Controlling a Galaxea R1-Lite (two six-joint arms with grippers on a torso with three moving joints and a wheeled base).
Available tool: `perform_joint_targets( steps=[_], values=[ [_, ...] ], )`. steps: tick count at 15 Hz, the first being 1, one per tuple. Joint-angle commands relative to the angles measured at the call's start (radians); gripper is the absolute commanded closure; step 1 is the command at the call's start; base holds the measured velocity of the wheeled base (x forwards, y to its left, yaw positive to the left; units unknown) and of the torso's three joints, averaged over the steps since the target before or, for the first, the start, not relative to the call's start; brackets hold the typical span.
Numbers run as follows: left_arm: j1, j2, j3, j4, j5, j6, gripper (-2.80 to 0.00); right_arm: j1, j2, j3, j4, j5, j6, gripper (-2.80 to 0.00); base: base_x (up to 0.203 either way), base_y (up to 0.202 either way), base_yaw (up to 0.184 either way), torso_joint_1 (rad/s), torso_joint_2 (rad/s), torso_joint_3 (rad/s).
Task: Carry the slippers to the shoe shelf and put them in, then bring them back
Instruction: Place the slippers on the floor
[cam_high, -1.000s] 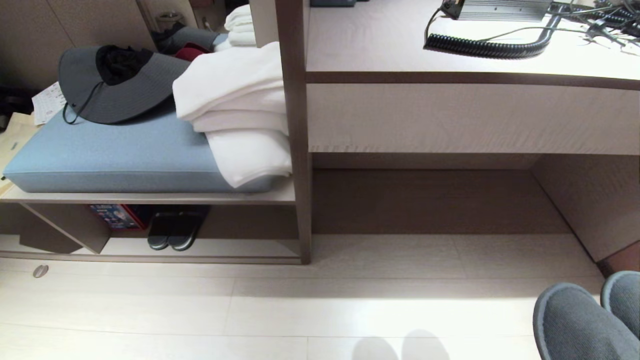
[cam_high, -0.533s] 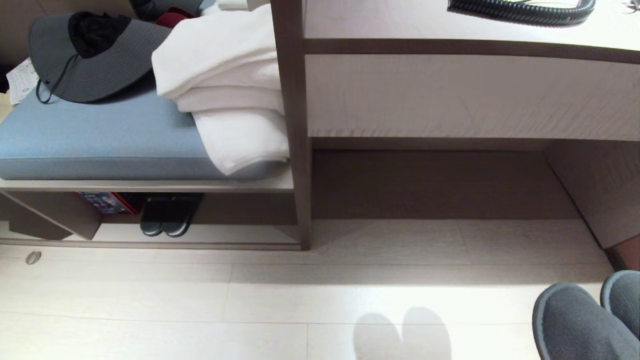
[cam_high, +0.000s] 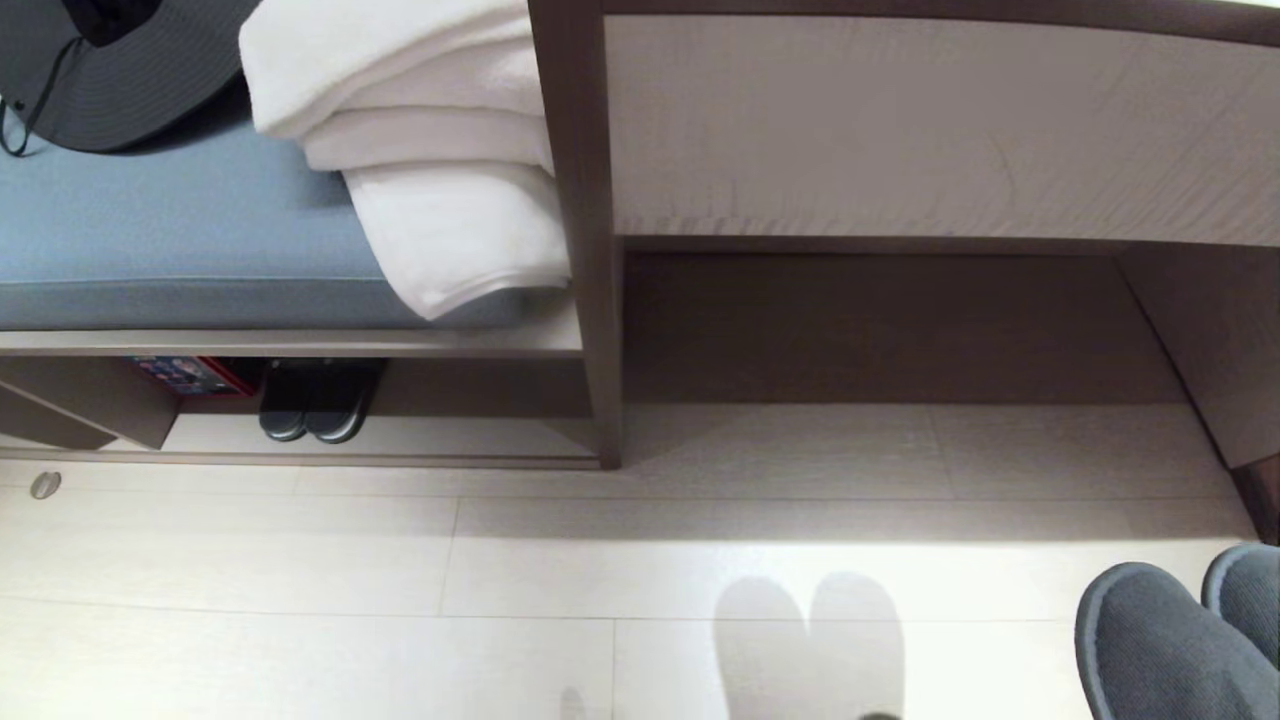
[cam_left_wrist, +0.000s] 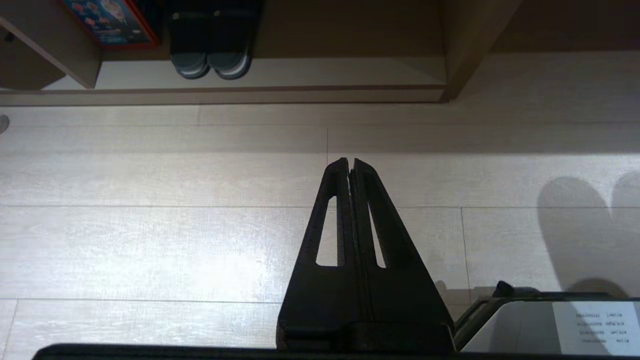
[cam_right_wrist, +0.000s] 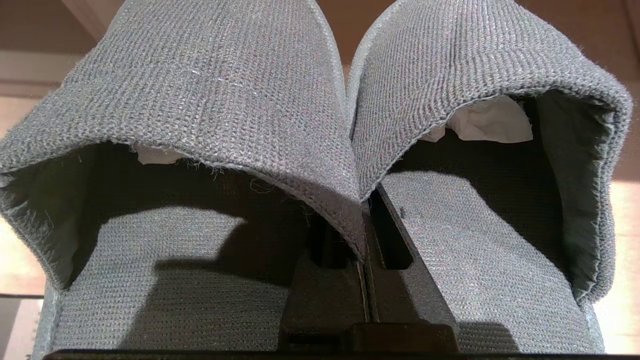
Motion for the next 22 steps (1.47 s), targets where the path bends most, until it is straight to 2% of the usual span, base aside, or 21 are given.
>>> perform_joint_targets(
  steps=[1,22],
  values=[
    [0.0,0.0,0.0,0.0,0.0,-0.001,0.0,0.0,-0.002,0.0,0.0,0.0,0.0,0.0,0.0,0.0,0.0,0.001,0.0,-0.198],
    [0.0,0.0,0.0,0.0,0.0,-0.003,0.0,0.0,0.0,0.0,0.0,-0.001,0.002,0.0,0.0,0.0,0.0,0.003,0.0,-0.196]
  ],
)
